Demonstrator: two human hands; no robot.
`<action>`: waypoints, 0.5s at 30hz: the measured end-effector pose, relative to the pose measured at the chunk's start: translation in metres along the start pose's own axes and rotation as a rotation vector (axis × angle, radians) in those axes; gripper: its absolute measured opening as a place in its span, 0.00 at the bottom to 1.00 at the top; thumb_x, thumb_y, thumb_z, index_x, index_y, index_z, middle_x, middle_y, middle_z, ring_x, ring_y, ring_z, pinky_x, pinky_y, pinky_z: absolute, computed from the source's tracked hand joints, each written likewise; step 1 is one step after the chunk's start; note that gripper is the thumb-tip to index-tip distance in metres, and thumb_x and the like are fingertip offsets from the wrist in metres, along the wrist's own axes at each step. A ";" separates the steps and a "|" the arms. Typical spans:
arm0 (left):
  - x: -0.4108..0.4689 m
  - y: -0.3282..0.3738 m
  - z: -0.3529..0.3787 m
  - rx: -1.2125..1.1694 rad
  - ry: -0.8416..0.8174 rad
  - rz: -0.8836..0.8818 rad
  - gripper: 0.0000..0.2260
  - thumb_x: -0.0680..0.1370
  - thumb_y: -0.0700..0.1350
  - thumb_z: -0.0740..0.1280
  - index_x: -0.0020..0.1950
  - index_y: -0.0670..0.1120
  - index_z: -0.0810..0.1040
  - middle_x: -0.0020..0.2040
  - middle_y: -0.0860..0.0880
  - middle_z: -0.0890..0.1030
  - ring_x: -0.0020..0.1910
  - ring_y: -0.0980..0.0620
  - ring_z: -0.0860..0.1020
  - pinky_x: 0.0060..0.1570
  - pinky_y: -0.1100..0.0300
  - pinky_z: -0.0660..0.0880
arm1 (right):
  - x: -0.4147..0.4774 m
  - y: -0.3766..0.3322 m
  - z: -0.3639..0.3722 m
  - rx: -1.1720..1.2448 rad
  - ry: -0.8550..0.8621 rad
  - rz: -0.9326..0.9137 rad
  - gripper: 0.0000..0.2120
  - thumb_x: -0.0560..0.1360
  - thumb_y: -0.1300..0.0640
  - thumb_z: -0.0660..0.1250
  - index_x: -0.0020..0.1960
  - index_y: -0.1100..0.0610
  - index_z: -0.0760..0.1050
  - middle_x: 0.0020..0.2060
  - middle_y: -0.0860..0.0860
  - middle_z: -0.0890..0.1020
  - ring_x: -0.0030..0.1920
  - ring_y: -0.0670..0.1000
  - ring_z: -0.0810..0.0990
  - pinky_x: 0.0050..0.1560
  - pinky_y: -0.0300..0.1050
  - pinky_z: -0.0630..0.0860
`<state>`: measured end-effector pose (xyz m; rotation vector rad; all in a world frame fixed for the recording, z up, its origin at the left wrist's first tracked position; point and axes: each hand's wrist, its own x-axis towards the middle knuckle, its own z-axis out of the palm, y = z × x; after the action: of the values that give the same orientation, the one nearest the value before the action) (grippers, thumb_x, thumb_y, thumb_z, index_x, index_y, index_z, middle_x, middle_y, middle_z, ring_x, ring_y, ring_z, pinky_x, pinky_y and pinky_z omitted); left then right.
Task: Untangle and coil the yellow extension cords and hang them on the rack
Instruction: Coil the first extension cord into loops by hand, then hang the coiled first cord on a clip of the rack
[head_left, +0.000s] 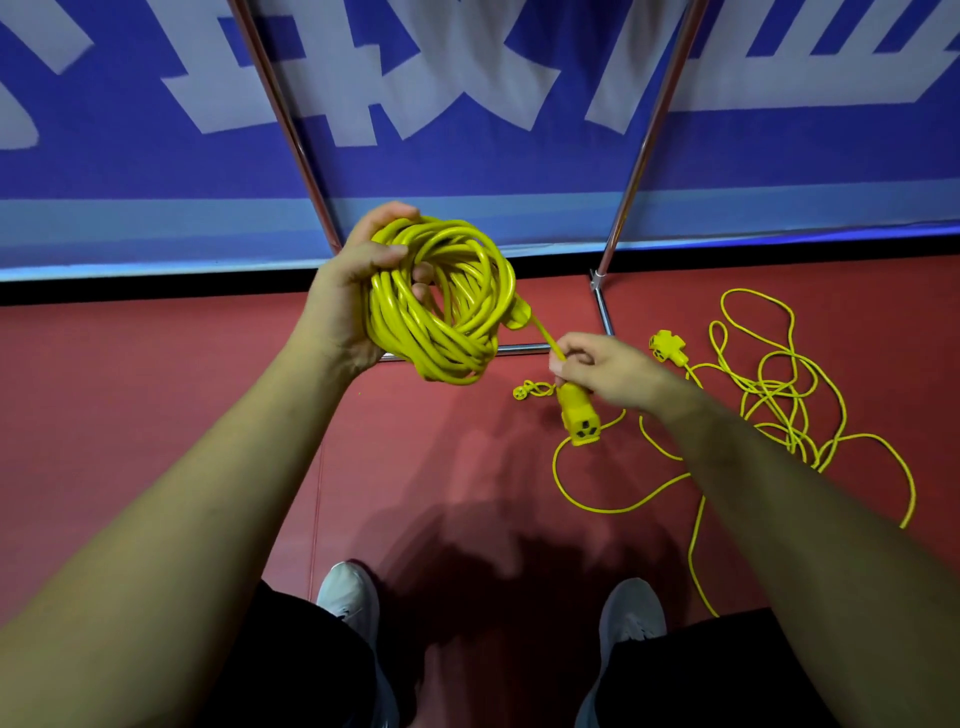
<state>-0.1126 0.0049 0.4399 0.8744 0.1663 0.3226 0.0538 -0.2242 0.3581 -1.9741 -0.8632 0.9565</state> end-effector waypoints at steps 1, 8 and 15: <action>0.000 0.000 0.002 -0.011 0.026 0.015 0.15 0.72 0.35 0.60 0.57 0.47 0.73 0.38 0.42 0.72 0.29 0.48 0.71 0.33 0.61 0.74 | 0.000 0.000 0.002 0.028 -0.024 0.010 0.04 0.79 0.64 0.65 0.46 0.59 0.75 0.32 0.50 0.74 0.31 0.42 0.70 0.34 0.37 0.66; 0.004 0.004 -0.003 -0.168 0.174 0.147 0.12 0.74 0.34 0.58 0.56 0.44 0.72 0.40 0.41 0.74 0.31 0.48 0.72 0.34 0.58 0.75 | -0.007 -0.017 0.012 0.230 -0.162 0.070 0.05 0.81 0.58 0.62 0.47 0.57 0.73 0.41 0.57 0.84 0.41 0.53 0.82 0.42 0.46 0.74; 0.008 0.004 -0.013 -0.201 0.277 0.220 0.13 0.74 0.33 0.61 0.56 0.45 0.71 0.45 0.40 0.73 0.34 0.47 0.72 0.37 0.58 0.75 | -0.019 -0.042 0.021 0.522 -0.231 0.100 0.09 0.78 0.54 0.65 0.54 0.58 0.76 0.41 0.58 0.77 0.44 0.57 0.76 0.46 0.52 0.74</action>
<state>-0.1093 0.0193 0.4345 0.6463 0.2903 0.6558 0.0168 -0.2122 0.3903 -1.4873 -0.5620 1.3338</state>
